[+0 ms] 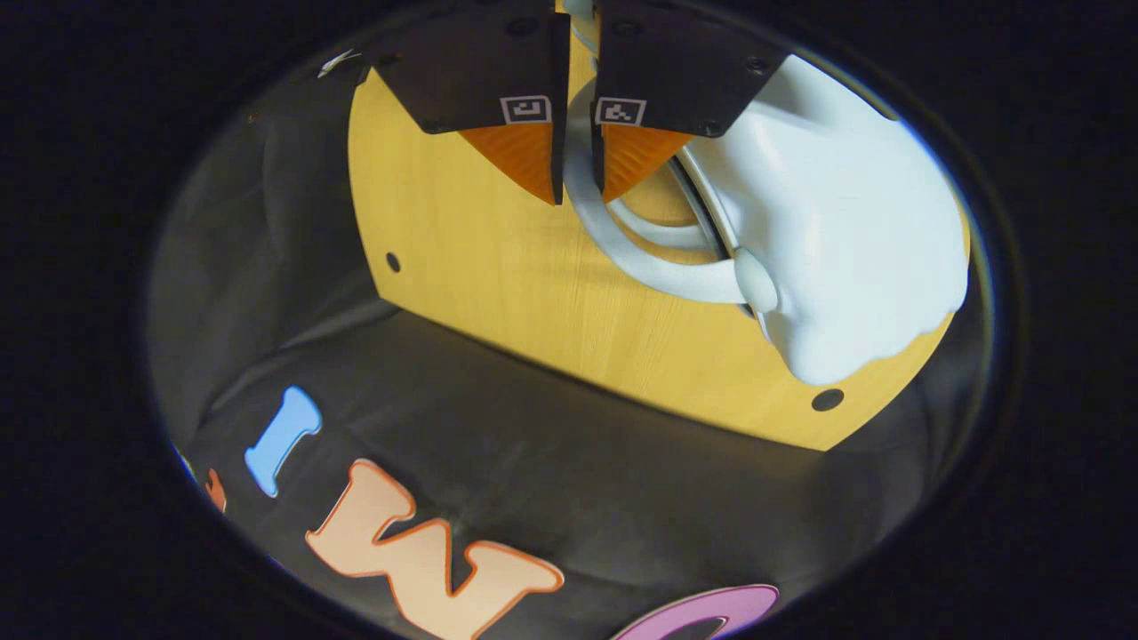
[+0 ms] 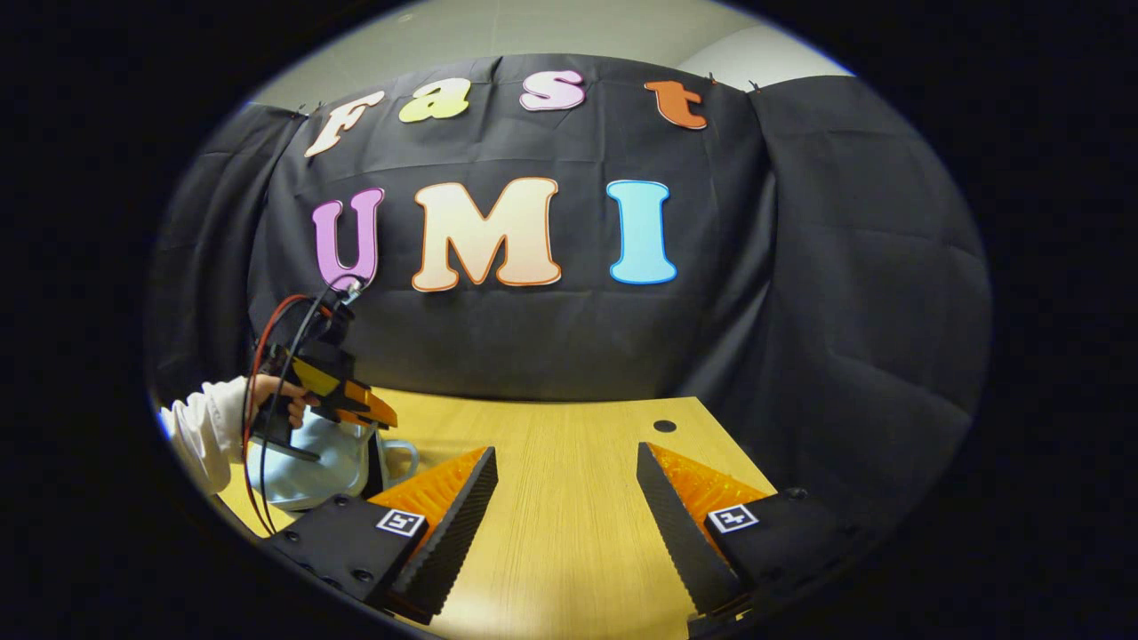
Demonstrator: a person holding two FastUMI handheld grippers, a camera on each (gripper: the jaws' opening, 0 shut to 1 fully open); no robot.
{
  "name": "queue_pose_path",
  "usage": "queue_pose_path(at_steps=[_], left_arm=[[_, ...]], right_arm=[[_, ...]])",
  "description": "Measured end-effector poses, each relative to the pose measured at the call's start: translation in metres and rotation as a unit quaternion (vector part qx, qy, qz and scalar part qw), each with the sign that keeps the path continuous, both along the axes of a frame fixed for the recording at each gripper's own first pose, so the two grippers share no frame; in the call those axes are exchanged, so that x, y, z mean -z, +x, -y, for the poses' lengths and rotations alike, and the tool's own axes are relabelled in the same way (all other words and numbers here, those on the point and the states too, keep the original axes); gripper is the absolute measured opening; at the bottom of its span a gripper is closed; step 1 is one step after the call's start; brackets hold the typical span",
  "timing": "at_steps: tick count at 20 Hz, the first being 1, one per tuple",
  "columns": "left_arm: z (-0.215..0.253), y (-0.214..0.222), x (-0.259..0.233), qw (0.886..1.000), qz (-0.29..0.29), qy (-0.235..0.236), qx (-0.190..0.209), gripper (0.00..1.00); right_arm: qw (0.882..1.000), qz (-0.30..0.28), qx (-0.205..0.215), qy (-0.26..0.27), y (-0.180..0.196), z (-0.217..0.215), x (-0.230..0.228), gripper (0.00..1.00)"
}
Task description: First open the suitcase, pack the skin care products into it, and then close the suitcase.
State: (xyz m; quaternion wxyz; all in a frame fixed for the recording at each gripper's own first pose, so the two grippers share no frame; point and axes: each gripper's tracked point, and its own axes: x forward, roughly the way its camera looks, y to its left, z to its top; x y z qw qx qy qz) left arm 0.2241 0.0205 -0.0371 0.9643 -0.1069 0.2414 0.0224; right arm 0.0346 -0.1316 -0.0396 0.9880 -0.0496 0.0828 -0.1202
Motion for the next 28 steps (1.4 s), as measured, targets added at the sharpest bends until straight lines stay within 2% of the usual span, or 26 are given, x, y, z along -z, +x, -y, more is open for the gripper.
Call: queue_pose_path(at_steps=[3,6,7,8,10,11,12,15,17,20,23,25,28], left_arm=[[-0.006,0.004,0.011,0.999,-0.021,0.033,-0.006,0.07],[-0.006,0.008,0.016,0.999,-0.031,0.042,-0.011,0.12],[-0.003,0.008,0.014,0.999,-0.028,0.036,-0.005,0.27],[0.003,0.004,0.009,0.999,-0.022,0.034,0.0,0.34],[0.008,-0.005,-0.007,0.999,0.006,0.037,0.006,0.54],[0.01,-0.015,-0.016,0.999,0.019,0.038,0.007,0.78],[0.011,-0.028,-0.025,0.999,0.031,0.04,0.01,0.84],[0.027,-0.067,-0.053,0.996,0.074,0.035,0.02,0.86],[0.048,-0.095,-0.074,0.992,0.115,0.017,0.044,0.86],[0.067,-0.134,-0.099,0.983,0.172,0.031,0.057,0.86],[0.077,-0.165,-0.118,0.968,0.237,0.06,0.047,0.85],[0.083,-0.18,-0.122,0.959,0.273,0.073,0.026,0.85],[0.098,-0.205,-0.121,0.945,0.32,0.072,0.002,0.86]], right_arm=[[1.0,-0.006,0.007,0.004,-0.008,0.004,0.006,0.99],[1.0,-0.007,0.006,0.018,-0.009,0.005,0.01,0.99],[1.0,-0.006,0.003,0.022,-0.007,0.004,0.01,0.99],[1.0,-0.004,-0.001,0.023,-0.006,0.002,0.009,1.0],[1.0,0.002,-0.01,0.023,-0.003,-0.001,0.004,0.99],[1.0,0.007,-0.016,0.024,-0.001,-0.003,0.0,0.99],[0.999,0.012,-0.021,0.027,0.0,-0.006,-0.002,0.99],[0.998,0.03,-0.034,0.04,0.0,-0.012,-0.015,0.99],[0.997,0.044,-0.038,0.046,-0.002,-0.013,-0.025,0.99],[0.996,0.065,-0.045,0.047,-0.01,-0.01,-0.042,0.99],[0.993,0.091,-0.051,0.055,-0.021,-0.009,-0.064,0.99],[0.992,0.109,-0.054,0.043,-0.034,-0.008,-0.078,0.98],[0.99,0.126,-0.064,0.03,-0.052,-0.012,-0.092,0.98]])
